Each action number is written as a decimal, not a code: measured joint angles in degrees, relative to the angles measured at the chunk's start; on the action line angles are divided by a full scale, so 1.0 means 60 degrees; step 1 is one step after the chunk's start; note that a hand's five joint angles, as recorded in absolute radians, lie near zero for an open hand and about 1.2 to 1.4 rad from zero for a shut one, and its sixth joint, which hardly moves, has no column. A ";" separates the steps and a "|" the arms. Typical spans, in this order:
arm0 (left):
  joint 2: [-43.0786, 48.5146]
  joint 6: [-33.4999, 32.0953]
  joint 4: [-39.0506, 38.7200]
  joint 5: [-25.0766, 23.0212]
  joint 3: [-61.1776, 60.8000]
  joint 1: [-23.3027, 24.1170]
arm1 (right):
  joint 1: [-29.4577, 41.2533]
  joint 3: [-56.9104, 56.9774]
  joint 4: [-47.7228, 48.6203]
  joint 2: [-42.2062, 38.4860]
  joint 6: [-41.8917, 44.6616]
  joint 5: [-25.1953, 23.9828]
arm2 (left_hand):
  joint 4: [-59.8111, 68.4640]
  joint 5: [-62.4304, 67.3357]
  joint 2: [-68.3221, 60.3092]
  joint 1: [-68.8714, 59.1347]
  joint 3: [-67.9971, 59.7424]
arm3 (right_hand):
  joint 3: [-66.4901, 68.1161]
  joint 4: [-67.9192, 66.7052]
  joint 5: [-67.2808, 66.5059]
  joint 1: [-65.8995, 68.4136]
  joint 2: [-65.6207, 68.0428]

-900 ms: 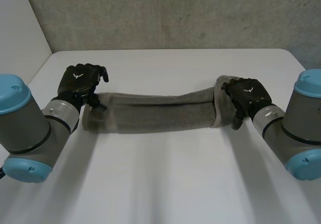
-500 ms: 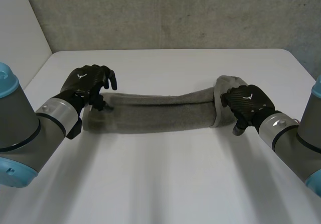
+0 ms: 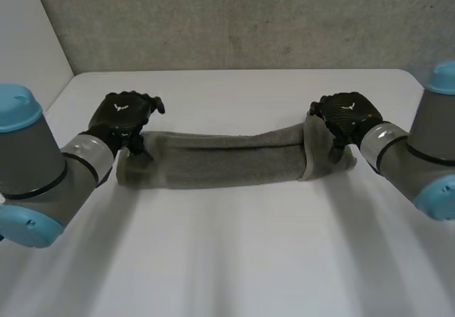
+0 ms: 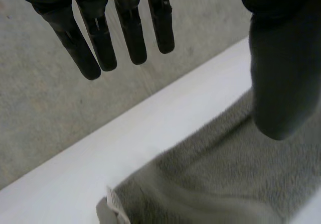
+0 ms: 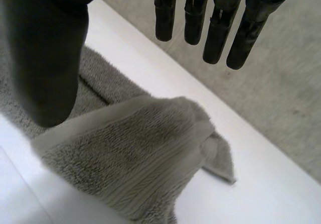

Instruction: Fold the towel.

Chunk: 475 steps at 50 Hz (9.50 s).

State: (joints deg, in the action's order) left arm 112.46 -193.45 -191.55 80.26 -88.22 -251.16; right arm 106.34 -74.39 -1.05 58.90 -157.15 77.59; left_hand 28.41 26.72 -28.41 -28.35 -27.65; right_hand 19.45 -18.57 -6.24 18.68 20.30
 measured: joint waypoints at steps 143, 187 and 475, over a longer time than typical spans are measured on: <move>-0.1975 0.0929 0.1129 0.0649 0.1284 0.0401 | -0.2563 -0.0892 -0.0779 0.4294 -0.1756 -0.0689 | 0.9745 0.9735 -0.9561 -0.9137 -1.0128 | 0.9590 -0.9737 -1.0093 0.9545 0.9286; 0.3324 -0.0530 0.0214 0.1735 0.4089 -0.0595 | -0.1405 0.1500 0.0508 -0.1083 -0.3662 0.0541 | -0.1143 -0.0722 0.0905 0.1255 0.0864 | 0.0502 -0.0687 -0.0739 0.0593 0.0273; 0.0909 -0.0771 -0.0891 -0.0235 0.0595 -0.0701 | 0.0225 -0.0844 0.0932 0.1136 0.2098 0.1294 | 0.9651 0.9834 -0.9537 -0.9009 -0.9921 | 0.9647 -0.9727 -1.0137 0.9724 0.9381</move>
State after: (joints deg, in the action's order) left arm 117.91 -198.07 -196.89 78.85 -84.65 -255.37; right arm 107.69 -79.45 4.54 65.72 -144.56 85.35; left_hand 86.32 85.72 -85.63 -82.40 -87.18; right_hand 77.33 -76.93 -67.06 77.02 76.59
